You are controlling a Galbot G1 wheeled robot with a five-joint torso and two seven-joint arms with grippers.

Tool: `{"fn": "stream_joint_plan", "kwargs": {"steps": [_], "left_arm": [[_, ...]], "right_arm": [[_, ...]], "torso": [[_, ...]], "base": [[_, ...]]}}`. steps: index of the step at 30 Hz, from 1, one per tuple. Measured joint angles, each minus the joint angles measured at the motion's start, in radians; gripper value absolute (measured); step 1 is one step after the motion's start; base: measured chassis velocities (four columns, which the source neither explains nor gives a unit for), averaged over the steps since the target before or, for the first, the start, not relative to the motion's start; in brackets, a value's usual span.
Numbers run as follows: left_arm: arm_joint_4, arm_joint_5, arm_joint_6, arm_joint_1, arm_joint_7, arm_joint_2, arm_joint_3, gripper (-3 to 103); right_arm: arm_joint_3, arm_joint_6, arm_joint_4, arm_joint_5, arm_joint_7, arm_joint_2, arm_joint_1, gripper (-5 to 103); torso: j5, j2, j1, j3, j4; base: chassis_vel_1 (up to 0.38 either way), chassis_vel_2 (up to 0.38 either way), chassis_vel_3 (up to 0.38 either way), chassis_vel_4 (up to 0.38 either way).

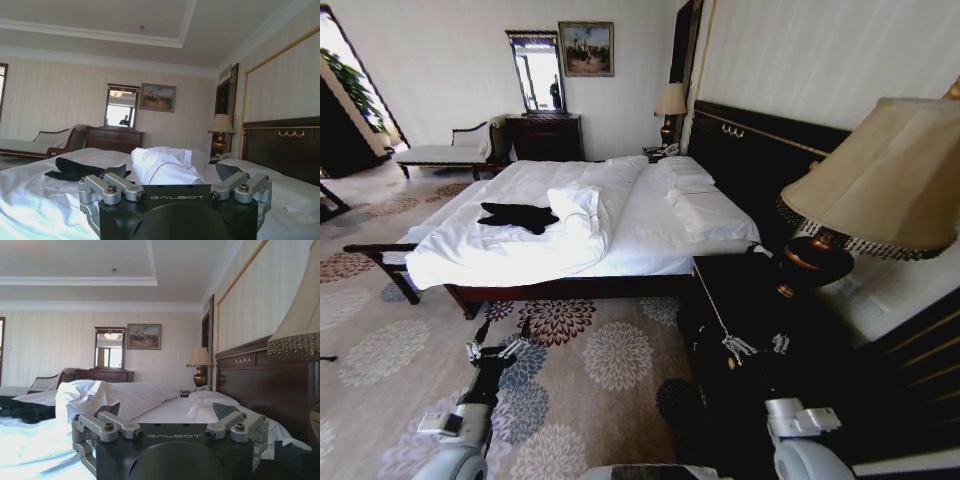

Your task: Fold the clothes on the bed.

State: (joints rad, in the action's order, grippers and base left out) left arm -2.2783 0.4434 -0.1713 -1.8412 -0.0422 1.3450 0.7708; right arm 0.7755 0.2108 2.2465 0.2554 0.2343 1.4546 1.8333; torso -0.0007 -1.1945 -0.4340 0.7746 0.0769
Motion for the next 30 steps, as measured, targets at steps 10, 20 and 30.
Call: {"fn": "stream_joint_plan", "kwargs": {"steps": [10,20,30], "left_arm": [[-0.008,-0.053,-0.001,-0.028,0.001,0.023,-0.020,100],[-0.047,-0.064,0.021,-0.067,0.044,0.043,-0.042,100],[-0.053,-0.045,0.025,-0.068,0.044,0.038,-0.030,100]], "right_arm": [[-0.001,-0.068,0.065,-0.066,-0.057,0.029,0.041,100],[0.006,-0.007,0.060,-0.071,-0.060,0.034,0.038,100],[0.002,0.016,0.058,-0.082,-0.044,0.046,0.038,100]], "torso": [[-0.0001,0.000,0.000,0.000,0.0000],[0.0000,0.000,0.000,0.000,-0.0002],[0.0000,0.000,0.000,0.000,-0.0001]], "base": [[0.000,0.000,0.000,0.000],[0.000,0.000,0.000,0.000],[0.000,0.000,0.000,0.000]]}}
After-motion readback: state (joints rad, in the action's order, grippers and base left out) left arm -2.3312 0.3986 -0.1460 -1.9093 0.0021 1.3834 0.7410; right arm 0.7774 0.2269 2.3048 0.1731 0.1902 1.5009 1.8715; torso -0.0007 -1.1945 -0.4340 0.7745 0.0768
